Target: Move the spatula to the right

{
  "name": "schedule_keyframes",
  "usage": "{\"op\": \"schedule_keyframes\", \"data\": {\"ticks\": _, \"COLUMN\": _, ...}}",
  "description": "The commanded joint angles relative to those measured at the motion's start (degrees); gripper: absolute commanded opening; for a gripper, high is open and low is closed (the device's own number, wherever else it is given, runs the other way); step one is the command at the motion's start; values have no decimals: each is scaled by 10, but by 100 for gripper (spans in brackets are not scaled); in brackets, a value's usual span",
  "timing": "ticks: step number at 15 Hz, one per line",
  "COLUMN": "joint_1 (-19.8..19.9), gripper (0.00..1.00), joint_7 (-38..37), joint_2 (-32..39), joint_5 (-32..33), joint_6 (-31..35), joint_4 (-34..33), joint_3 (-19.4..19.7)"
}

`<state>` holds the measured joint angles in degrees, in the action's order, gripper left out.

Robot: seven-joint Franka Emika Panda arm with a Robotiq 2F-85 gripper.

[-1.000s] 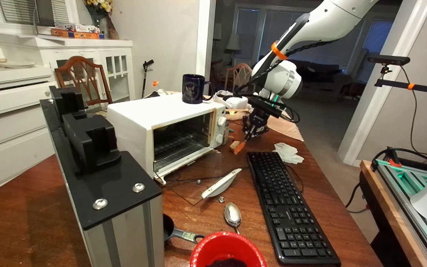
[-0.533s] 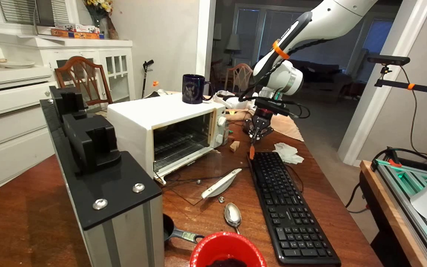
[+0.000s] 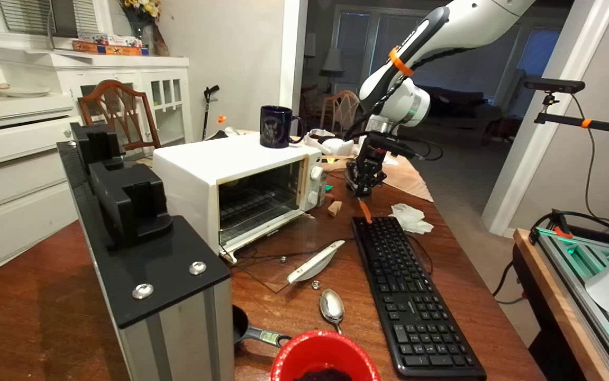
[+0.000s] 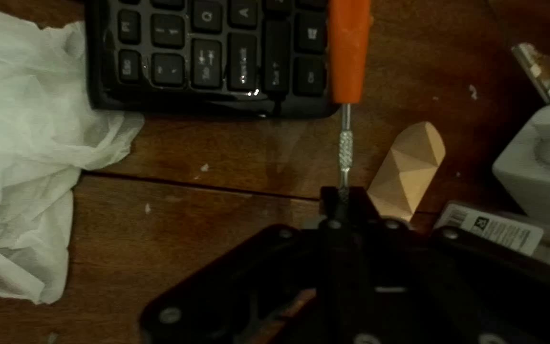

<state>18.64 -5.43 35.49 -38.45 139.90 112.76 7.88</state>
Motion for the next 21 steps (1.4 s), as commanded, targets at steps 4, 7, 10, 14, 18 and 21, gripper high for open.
{"op": "schedule_keyframes", "data": {"ticks": 4, "joint_1": 13, "gripper": 2, "joint_7": 66, "joint_2": 26, "joint_5": 21, "joint_6": -34, "joint_4": -10, "joint_3": -21}}
{"op": "schedule_keyframes", "data": {"ticks": 7, "joint_1": 10, "gripper": 2, "joint_7": 54, "joint_2": 28, "joint_5": 41, "joint_6": -58, "joint_4": -7, "joint_3": -11}}
{"op": "schedule_keyframes", "data": {"ticks": 10, "joint_1": 18, "gripper": 2, "joint_7": 68, "joint_2": 25, "joint_5": 28, "joint_6": -36, "joint_4": -3, "joint_3": -16}}
{"op": "schedule_keyframes", "data": {"ticks": 14, "joint_1": 14, "gripper": 2, "joint_7": 44, "joint_2": 33, "joint_5": 30, "joint_6": -19, "joint_4": -13, "joint_3": -9}}
{"op": "schedule_keyframes", "data": {"ticks": 18, "joint_1": 10, "gripper": 2, "joint_7": 34, "joint_2": 41, "joint_5": 42, "joint_6": -29, "joint_4": -17, "joint_3": -2}}
{"op": "schedule_keyframes", "data": {"ticks": 21, "joint_1": 7, "gripper": 2, "joint_7": 26, "joint_2": 46, "joint_5": 57, "joint_6": -36, "joint_4": -17, "joint_3": 0}}
